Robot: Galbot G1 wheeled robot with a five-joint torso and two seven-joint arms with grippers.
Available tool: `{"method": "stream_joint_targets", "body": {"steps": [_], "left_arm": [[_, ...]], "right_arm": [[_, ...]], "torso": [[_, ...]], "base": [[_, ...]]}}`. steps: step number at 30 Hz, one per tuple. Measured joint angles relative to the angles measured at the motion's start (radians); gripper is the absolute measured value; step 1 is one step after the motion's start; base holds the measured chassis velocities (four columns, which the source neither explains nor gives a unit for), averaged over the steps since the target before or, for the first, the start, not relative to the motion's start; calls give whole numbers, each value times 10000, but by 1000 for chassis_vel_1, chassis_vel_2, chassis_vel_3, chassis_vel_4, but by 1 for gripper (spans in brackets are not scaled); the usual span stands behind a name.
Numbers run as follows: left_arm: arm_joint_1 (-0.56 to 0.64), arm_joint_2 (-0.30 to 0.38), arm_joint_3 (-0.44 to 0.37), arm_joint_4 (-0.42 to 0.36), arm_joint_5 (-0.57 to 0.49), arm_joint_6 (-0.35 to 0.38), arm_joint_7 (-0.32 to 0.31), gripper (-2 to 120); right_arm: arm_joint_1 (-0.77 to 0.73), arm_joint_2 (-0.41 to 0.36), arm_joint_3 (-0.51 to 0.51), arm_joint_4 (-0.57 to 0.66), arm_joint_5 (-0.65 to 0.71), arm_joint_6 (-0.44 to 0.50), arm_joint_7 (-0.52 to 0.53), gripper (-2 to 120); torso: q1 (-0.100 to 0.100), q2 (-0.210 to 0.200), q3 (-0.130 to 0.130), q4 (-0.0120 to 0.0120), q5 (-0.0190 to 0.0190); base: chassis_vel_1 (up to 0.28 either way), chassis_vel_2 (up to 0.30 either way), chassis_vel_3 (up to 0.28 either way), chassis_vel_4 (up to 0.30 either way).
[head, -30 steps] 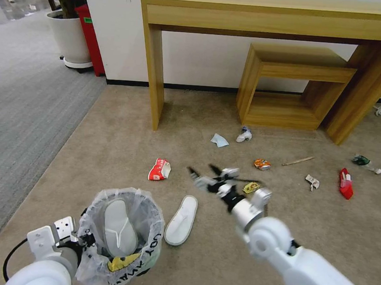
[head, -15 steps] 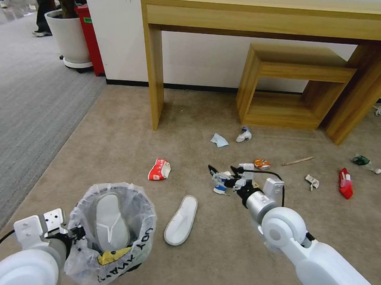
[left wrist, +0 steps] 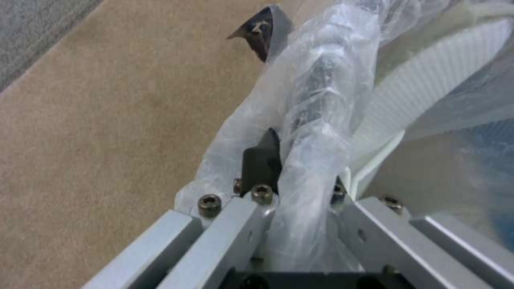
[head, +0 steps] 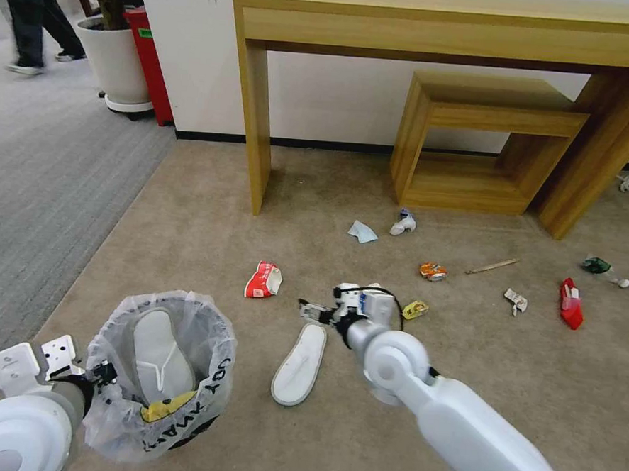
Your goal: Pick up the trash bin and place the garbage on the floor into it.
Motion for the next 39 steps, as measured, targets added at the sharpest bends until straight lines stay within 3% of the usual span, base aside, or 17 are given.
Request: {"method": "stream_joint_targets", "body": {"steps": [8,19,29,39], "left_arm": [[-113,-139,285,224,223,-21,24,1],[-159,-367,595,357,557,-32,63,1],[-183,-553,822,435,781,-43,78,1],[-187,-834,1102,508,1091,-57,163,1]], "right_arm": [[357,941,-440,-1257,562,-629,1680,100],[699,1537,-762,-2508,827,-1204,2661,100],[723,1570,-1190,-3184,794,-1405,2794,100],[654,2160,-1227,-4194,288,-1376,2409,100]], "torso": [[0,0,-1,-1,0],[0,0,-1,-1,2],[0,0,-1,-2,2],[0,0,-1,-1,2]], "base": [[0,0,0,0],[0,0,0,0],[0,0,0,0],[0,0,0,0]]}}
